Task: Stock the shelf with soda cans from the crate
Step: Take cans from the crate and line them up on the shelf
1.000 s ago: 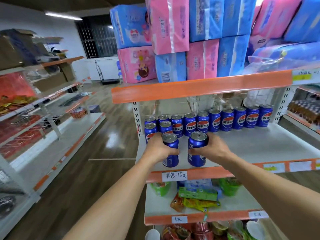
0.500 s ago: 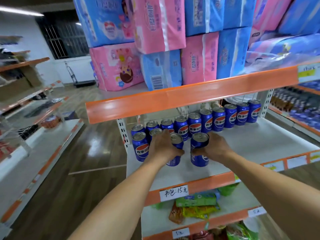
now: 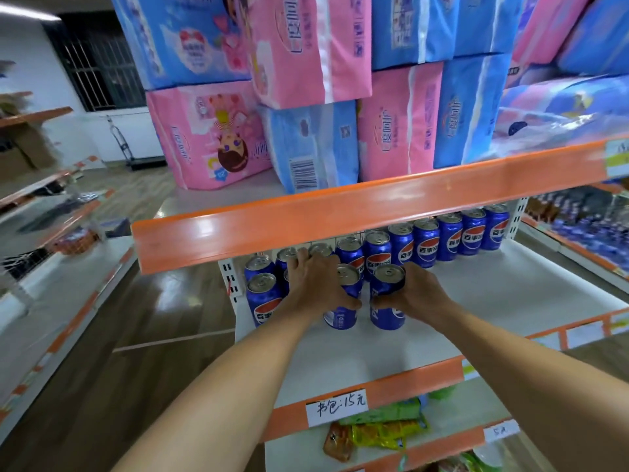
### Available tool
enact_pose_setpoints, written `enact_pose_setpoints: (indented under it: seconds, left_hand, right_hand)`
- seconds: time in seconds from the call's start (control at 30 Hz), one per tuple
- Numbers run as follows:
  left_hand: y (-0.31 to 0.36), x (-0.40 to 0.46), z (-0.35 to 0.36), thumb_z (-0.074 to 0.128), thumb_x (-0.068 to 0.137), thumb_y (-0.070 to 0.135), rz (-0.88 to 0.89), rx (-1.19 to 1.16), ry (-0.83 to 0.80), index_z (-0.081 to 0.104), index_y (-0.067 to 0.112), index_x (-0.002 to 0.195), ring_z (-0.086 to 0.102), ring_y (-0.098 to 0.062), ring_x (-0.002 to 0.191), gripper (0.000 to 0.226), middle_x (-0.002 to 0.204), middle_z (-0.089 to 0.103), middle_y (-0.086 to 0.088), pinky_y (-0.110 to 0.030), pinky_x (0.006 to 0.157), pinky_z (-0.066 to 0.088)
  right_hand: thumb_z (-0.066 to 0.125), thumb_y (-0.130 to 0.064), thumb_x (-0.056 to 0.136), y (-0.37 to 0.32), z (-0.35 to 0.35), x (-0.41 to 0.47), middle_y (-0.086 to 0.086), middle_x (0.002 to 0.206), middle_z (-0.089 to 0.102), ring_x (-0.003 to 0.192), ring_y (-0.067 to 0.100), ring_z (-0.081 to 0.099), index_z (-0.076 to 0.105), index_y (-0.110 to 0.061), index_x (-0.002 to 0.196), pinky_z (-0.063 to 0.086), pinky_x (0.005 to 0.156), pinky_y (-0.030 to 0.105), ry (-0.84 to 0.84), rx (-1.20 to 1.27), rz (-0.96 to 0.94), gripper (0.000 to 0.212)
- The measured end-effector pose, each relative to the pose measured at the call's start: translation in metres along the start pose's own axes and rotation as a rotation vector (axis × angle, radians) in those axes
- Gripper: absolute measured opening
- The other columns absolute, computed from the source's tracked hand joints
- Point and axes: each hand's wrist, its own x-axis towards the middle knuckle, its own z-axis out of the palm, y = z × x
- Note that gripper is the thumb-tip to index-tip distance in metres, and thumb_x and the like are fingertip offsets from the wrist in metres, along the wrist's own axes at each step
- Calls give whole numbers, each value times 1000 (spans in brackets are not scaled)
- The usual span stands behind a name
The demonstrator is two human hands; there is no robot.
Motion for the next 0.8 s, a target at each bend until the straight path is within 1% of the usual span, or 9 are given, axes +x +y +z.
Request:
enact_pose_setpoints:
  seconds: [0.1,0.2,0.3,0.37,0.43,0.6,0.7,0.73,0.8]
  left_hand:
    - [1,9,0,82,56,70,-4,17,-13,64,22,111,44,-31,120,75,119,61,-1,-46,101,29]
    - [0,17,-1,85,57,65,4,21,-5,62,21,112,50,-29,118,74,116,62,1,-42,95,32]
    - [-2,20,-3,87,59,58,24,-4,8,57,22,120,51,-26,118,77,120,61,3,-35,85,27]
    - [-2,22,-2,87,61,55,13,0,-18,55,22,122,53,-26,118,77,122,62,2,-33,84,27]
    - [-2,23,0,87,64,54,-7,25,-54,56,21,123,54,-26,119,74,125,62,1,-34,84,29]
    - [-4,27,2,87,68,47,-5,64,-91,53,19,128,53,-29,122,75,131,60,-1,-36,87,33]
    - [-7,24,2,87,68,42,36,112,-116,47,18,134,51,-30,126,81,136,56,-3,-41,95,40]
    - [-8,24,1,86,70,37,70,119,-120,46,18,137,50,-30,126,80,137,55,-3,-40,94,40]
    - [-11,24,-3,81,77,26,147,144,-108,50,20,138,52,-28,125,69,135,58,-2,-33,86,36]
  right_hand:
    - [92,-17,56,-4,0,12,-9,95,72,91,14,66,68,-22,103,54,84,32,-25,36,-60,54]
    - [92,-17,57,-7,2,24,-12,90,73,89,11,67,70,-26,101,53,80,30,-54,44,-87,49]
    - [91,-27,51,-7,5,34,-14,89,73,88,7,67,70,-30,101,50,73,24,-76,49,-93,54]
    - [86,-44,41,-5,9,39,-15,90,73,89,6,67,69,-33,101,50,71,22,-86,58,-85,63]
    - [83,-52,37,-3,13,43,-13,91,74,89,7,68,70,-32,101,52,71,23,-95,66,-92,68]
    - [93,-33,53,-3,16,43,-7,99,73,92,13,67,67,-23,110,53,73,25,-79,69,-118,64]
    - [92,-22,60,-3,12,44,-11,99,68,95,11,65,62,-19,114,46,69,13,-146,73,-143,62]
    - [91,-19,61,-3,9,43,-12,98,66,94,10,64,58,-19,114,44,68,12,-174,67,-139,62]
    - [88,-17,62,-2,2,43,-7,106,63,97,13,62,48,-17,120,48,69,17,-194,20,-150,70]
